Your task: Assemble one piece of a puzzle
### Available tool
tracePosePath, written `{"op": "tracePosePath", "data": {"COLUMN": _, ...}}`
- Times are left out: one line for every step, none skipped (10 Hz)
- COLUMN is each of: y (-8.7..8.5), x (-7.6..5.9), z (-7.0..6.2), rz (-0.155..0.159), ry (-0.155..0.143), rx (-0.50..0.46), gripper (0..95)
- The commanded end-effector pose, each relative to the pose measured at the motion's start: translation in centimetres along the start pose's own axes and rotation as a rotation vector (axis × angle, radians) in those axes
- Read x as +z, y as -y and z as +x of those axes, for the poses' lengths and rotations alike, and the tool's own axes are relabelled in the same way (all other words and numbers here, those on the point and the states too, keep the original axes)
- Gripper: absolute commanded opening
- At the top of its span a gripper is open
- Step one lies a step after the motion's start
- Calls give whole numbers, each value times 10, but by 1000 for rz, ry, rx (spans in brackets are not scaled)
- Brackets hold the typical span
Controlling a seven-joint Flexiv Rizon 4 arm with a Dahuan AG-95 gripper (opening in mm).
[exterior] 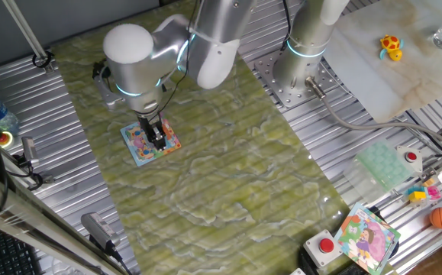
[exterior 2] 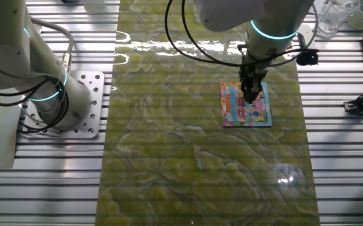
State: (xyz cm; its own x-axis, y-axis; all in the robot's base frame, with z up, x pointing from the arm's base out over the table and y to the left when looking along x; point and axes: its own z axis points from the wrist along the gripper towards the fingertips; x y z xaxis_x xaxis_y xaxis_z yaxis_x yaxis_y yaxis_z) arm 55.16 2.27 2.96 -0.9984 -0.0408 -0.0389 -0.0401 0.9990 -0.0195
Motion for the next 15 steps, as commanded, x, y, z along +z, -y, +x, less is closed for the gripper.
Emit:
{"op": "tracePosePath", "data": {"y": 10, "x": 6, "z": -3, "rz": -2, "ry": 9, "rx": -5, "gripper": 380}}
{"op": "tracePosePath", "data": {"y": 15, "x": 8, "z": -5, "rz": -2, "ry": 15, "rx": -10, "gripper": 380}}
{"op": "tracePosePath", "data": {"y": 20, "x": 11, "z": -12, "rz": -8, "ry": 26, "rx": -6, "gripper": 380}}
{"op": "tracePosePath", "data": {"y": 19, "x": 12, "z": -16, "rz": -8, "ry": 26, "rx": 2, "gripper": 380}}
{"op": "tracePosePath", "data": {"y": 18, "x": 12, "z": -21, "rz": -7, "ry": 25, "rx": 10, "gripper": 380}}
{"op": "tracePosePath", "data": {"y": 16, "x": 13, "z": -27, "rz": -6, "ry": 24, "rx": 17, "gripper": 380}}
{"op": "tracePosePath", "data": {"y": 17, "x": 17, "z": -28, "rz": -1, "ry": 24, "rx": 15, "gripper": 380}}
{"op": "tracePosePath", "data": {"y": 19, "x": 20, "z": -28, "rz": -1, "ry": 29, "rx": 14, "gripper": 380}}
{"op": "tracePosePath", "data": {"y": 21, "x": 22, "z": -28, "rz": -1, "ry": 33, "rx": 12, "gripper": 380}}
{"op": "tracePosePath", "data": {"y": 23, "x": 22, "z": -30, "rz": -9, "ry": 35, "rx": 15, "gripper": 380}}
{"op": "tracePosePath", "data": {"y": 21, "x": 18, "z": -34, "rz": -14, "ry": 25, "rx": 25, "gripper": 380}}
{"op": "tracePosePath", "data": {"y": 19, "x": 17, "z": -36, "rz": -13, "ry": 26, "rx": 27, "gripper": 380}}
{"op": "tracePosePath", "data": {"y": 19, "x": 18, "z": -37, "rz": -13, "ry": 26, "rx": 28, "gripper": 380}}
{"op": "tracePosePath", "data": {"y": 18, "x": 19, "z": -38, "rz": -13, "ry": 28, "rx": 28, "gripper": 380}}
{"op": "tracePosePath", "data": {"y": 18, "x": 22, "z": -40, "rz": -12, "ry": 31, "rx": 30, "gripper": 380}}
